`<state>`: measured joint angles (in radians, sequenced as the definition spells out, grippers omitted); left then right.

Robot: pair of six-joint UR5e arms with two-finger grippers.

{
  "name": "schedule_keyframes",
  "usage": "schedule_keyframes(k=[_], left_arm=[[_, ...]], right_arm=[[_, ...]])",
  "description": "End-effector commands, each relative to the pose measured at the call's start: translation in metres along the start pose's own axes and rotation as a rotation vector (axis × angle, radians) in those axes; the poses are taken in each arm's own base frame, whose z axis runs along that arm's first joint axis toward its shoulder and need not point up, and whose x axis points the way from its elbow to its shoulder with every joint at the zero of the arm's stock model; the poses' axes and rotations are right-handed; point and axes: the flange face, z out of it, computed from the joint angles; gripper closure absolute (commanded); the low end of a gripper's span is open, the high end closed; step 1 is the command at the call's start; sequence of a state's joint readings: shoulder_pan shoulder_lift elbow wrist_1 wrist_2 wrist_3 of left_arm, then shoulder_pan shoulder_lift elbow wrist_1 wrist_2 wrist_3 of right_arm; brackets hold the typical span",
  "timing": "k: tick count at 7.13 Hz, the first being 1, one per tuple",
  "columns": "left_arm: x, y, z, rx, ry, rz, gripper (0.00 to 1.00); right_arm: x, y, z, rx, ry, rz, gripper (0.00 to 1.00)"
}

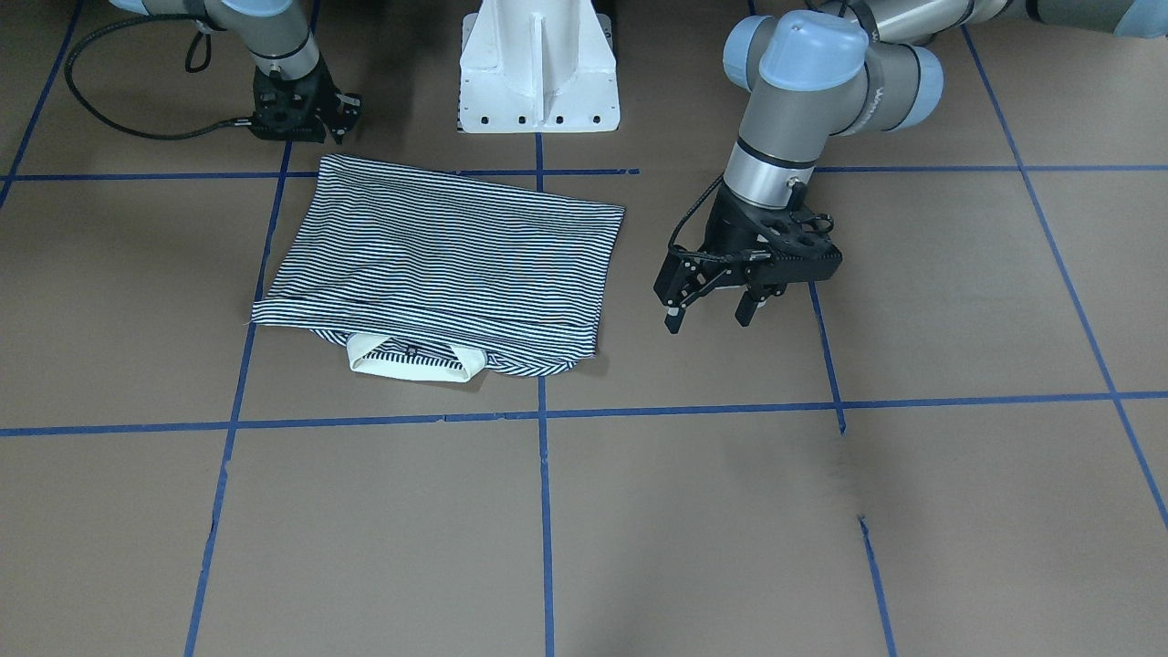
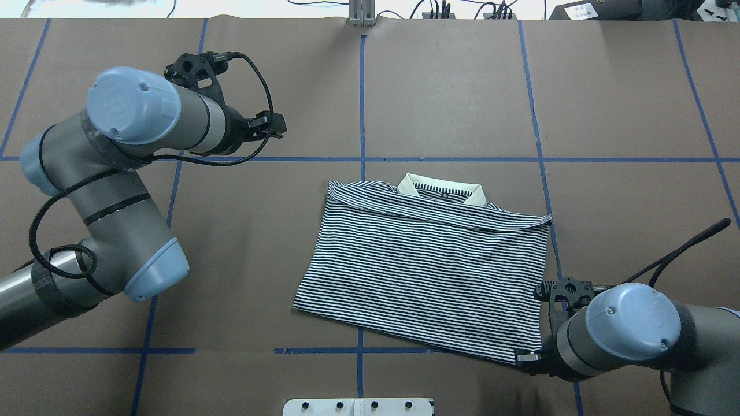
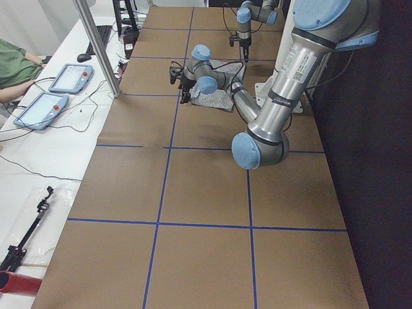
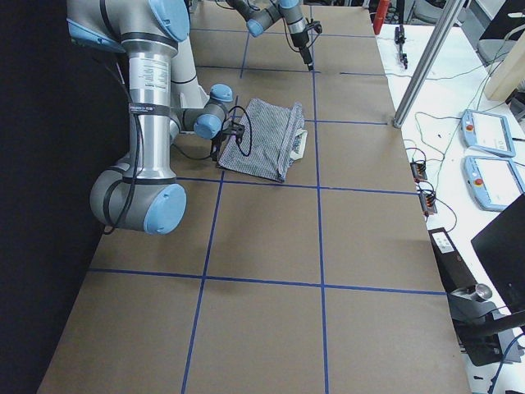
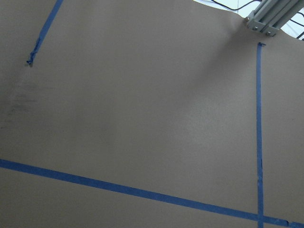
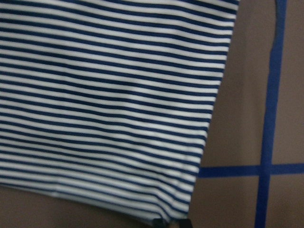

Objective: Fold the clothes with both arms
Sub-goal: 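Drag the shirt toward the robot with the right gripper while the left gripper lowers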

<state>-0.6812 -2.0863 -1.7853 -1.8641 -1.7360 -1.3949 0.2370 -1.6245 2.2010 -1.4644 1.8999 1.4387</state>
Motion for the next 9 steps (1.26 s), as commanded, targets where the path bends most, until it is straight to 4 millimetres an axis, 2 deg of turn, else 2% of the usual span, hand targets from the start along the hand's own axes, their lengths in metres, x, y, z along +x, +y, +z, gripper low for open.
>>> schedule_keyframes(k=[1, 2, 3, 4, 5, 6, 9], left_arm=[[0.005, 0.048, 0.014, -0.069, -0.009, -0.033, 0.0], [0.005, 0.102, 0.016, -0.142, -0.032, -0.097, 0.0], [0.014, 0.159, 0.024, -0.197, -0.088, -0.207, 0.01], [0.021, 0.214, 0.03, -0.211, -0.147, -0.273, 0.05], [0.025, 0.251, 0.033, -0.224, -0.181, -0.3, 0.07], [0.024, 0.257, 0.035, -0.227, -0.203, -0.301, 0.08], [0.022, 0.256, 0.04, -0.208, -0.209, -0.303, 0.12]], right_arm=[[-0.011, 0.005, -0.017, 0.012, -0.046, 0.013, 0.0], [-0.029, -0.012, -0.036, 0.049, -0.102, 0.028, 0.0], [-0.041, -0.028, -0.056, 0.086, -0.148, 0.043, 0.0], [-0.04, -0.041, -0.065, 0.111, -0.162, 0.063, 0.0], [-0.042, -0.047, -0.069, 0.128, -0.168, 0.068, 0.0], [-0.046, -0.047, -0.072, 0.135, -0.178, 0.067, 0.0], [-0.045, -0.051, -0.075, 0.144, -0.181, 0.071, 0.0]])
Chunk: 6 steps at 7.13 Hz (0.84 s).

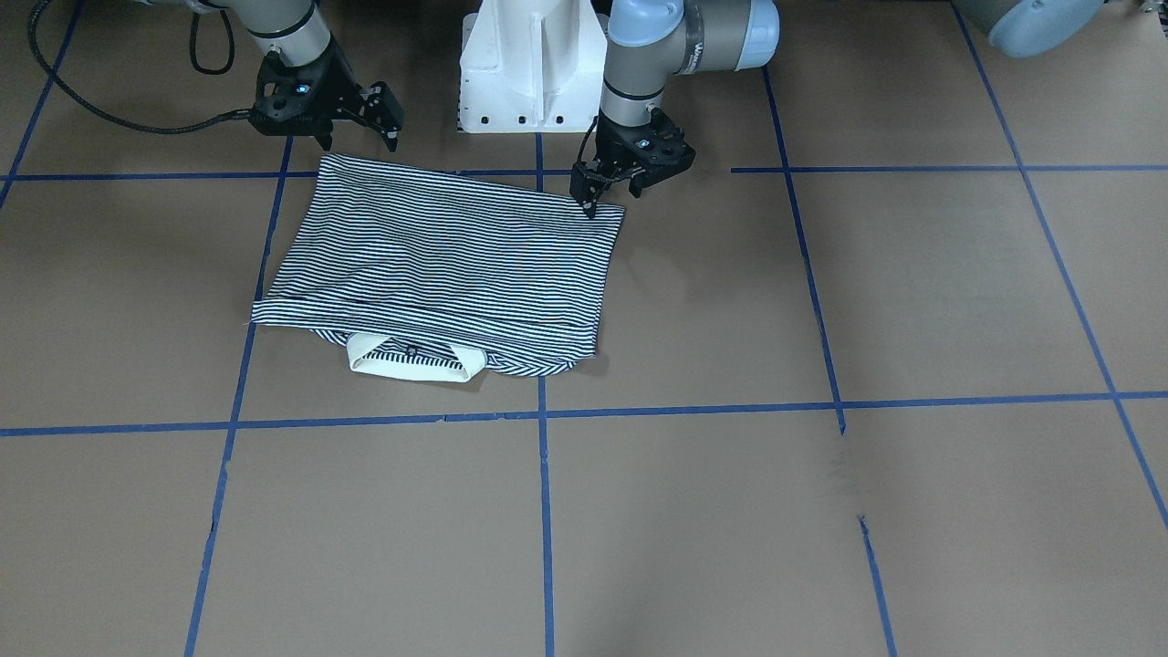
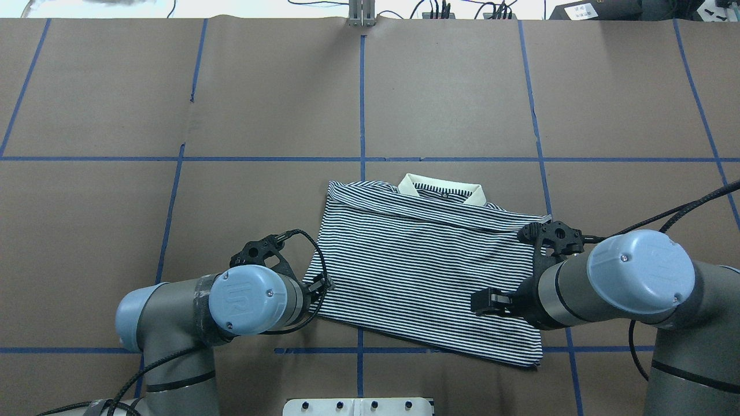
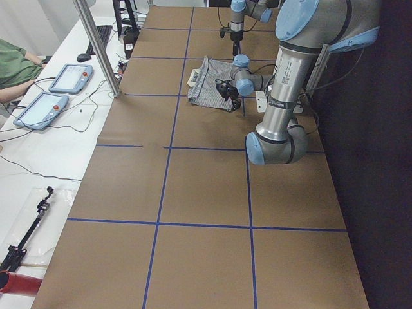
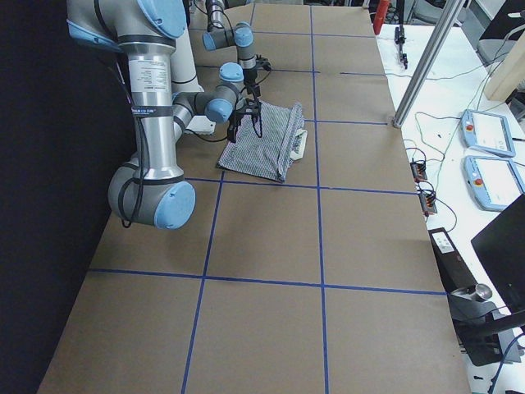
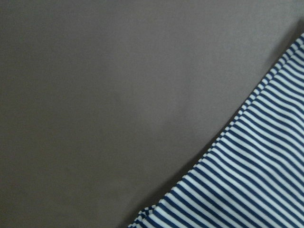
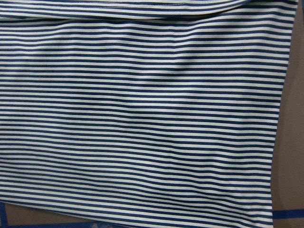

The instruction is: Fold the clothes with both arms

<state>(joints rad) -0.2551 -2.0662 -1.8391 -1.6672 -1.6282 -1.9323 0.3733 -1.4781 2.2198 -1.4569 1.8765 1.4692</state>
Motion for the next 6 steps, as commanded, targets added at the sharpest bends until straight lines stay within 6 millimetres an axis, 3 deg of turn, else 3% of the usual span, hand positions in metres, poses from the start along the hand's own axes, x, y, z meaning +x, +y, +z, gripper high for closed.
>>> schedule_keyframes(k=[1, 6], left_arm=[[0.0021, -0.0011, 0.0015, 0.018, 0.004, -0.002, 0.13], [0.0013, -0.0029, 0.0098, 0.041, -0.002, -0.001, 0.13]], right_arm=[[0.0007, -0.0032, -0.0009, 0.006, 0.0, 0.004, 0.0], [-0.0018, -0.0039, -0.0027, 0.004, -0.006, 0.005, 0.0]])
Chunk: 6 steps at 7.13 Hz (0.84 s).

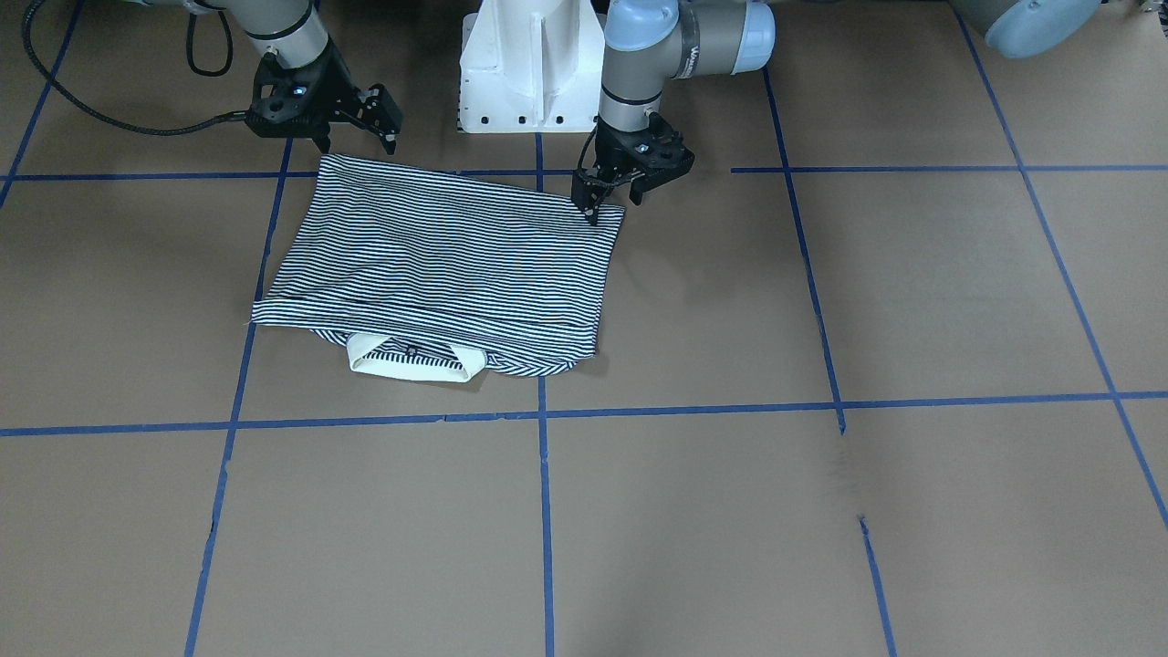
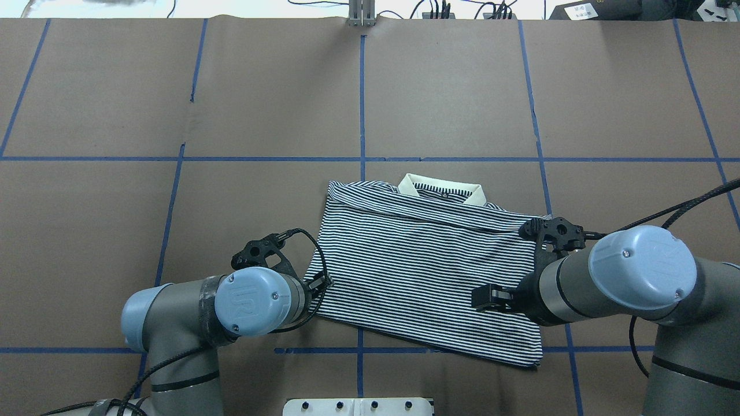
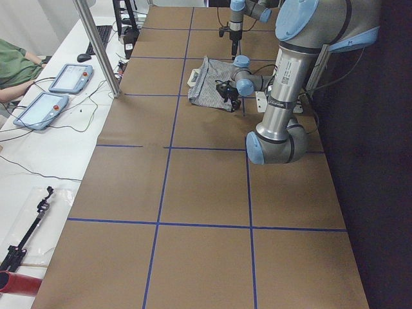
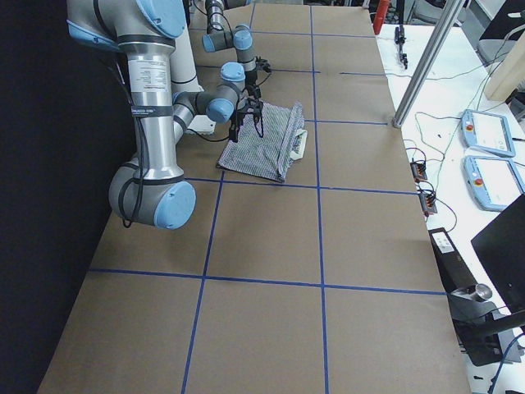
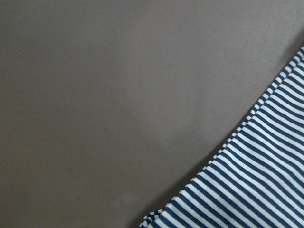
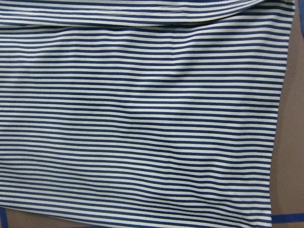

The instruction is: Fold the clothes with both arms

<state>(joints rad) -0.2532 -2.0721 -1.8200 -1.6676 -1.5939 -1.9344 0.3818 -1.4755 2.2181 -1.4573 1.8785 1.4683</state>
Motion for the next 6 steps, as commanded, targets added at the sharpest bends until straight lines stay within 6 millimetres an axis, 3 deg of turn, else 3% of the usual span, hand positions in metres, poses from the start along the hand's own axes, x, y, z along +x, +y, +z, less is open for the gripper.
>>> schedule_keyframes(k=[1, 2, 3, 4, 5, 6], left_arm=[[0.0, 0.0, 0.003, 0.006, -0.002, 0.0, 0.13], [0.002, 0.0, 0.002, 0.005, 0.0, 0.0, 0.19], [0.002, 0.0, 0.002, 0.005, 0.001, 0.0, 0.45], [0.003, 0.001, 0.001, 0.004, 0.003, 0.009, 0.81], [0.004, 0.0, -0.002, 0.003, 0.009, 0.016, 1.0], [0.006, 0.0, -0.009, -0.002, 0.018, 0.034, 1.0]], right_arm=[[-0.002, -0.001, -0.002, 0.001, -0.005, 0.002, 0.0], [-0.002, -0.002, -0.002, 0.0, -0.005, 0.003, 0.0], [-0.001, -0.002, -0.003, 0.0, -0.006, 0.003, 0.0], [-0.001, -0.003, -0.003, 0.002, -0.006, 0.006, 0.0], [-0.001, -0.005, -0.004, 0.005, -0.008, 0.007, 0.0], [-0.001, -0.007, -0.005, 0.007, -0.009, 0.009, 0.0]])
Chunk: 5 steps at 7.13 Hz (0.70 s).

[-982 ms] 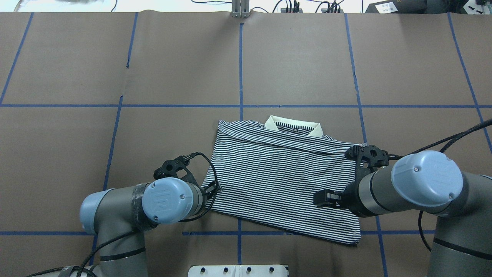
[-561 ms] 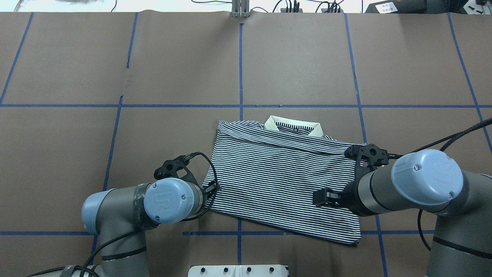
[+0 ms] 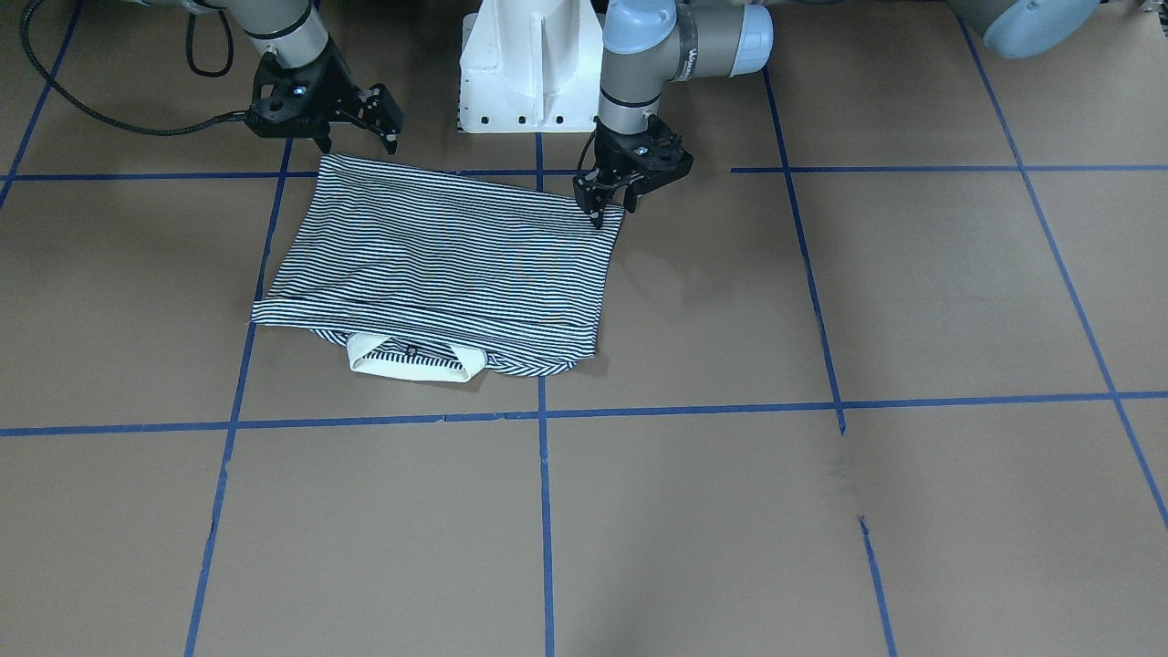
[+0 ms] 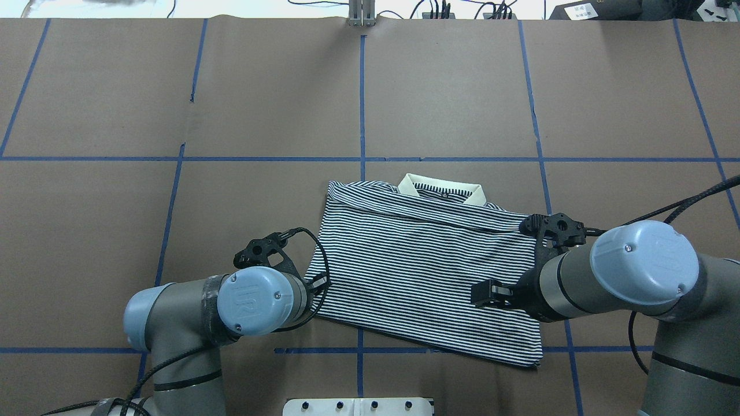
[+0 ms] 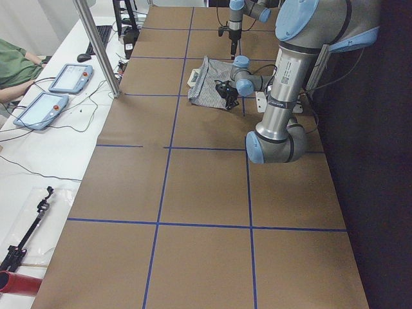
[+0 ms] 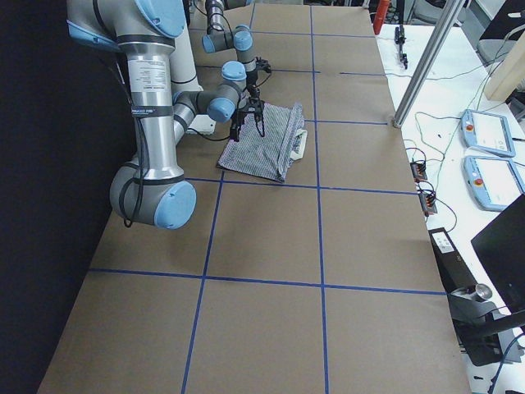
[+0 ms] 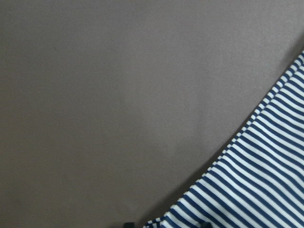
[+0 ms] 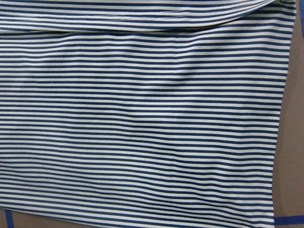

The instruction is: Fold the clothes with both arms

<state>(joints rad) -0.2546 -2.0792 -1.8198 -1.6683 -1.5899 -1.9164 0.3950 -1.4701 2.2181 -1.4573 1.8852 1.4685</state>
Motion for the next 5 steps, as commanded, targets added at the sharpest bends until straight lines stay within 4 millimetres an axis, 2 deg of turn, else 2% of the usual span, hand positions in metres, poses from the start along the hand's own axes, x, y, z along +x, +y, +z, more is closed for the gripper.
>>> schedule_keyframes(k=[1, 2, 5], left_arm=[[0.002, -0.003, -0.011, -0.004, 0.013, 0.039, 1.0], [0.005, -0.015, -0.013, 0.011, 0.017, 0.033, 1.0], [0.009, -0.085, -0.018, 0.104, -0.011, 0.084, 1.0]], right_arm=[[0.0, -0.004, -0.003, 0.006, -0.003, 0.005, 0.0], [0.001, -0.007, -0.004, 0.011, -0.004, 0.01, 0.0], [-0.003, -0.008, -0.007, 0.016, -0.013, 0.009, 0.0]])
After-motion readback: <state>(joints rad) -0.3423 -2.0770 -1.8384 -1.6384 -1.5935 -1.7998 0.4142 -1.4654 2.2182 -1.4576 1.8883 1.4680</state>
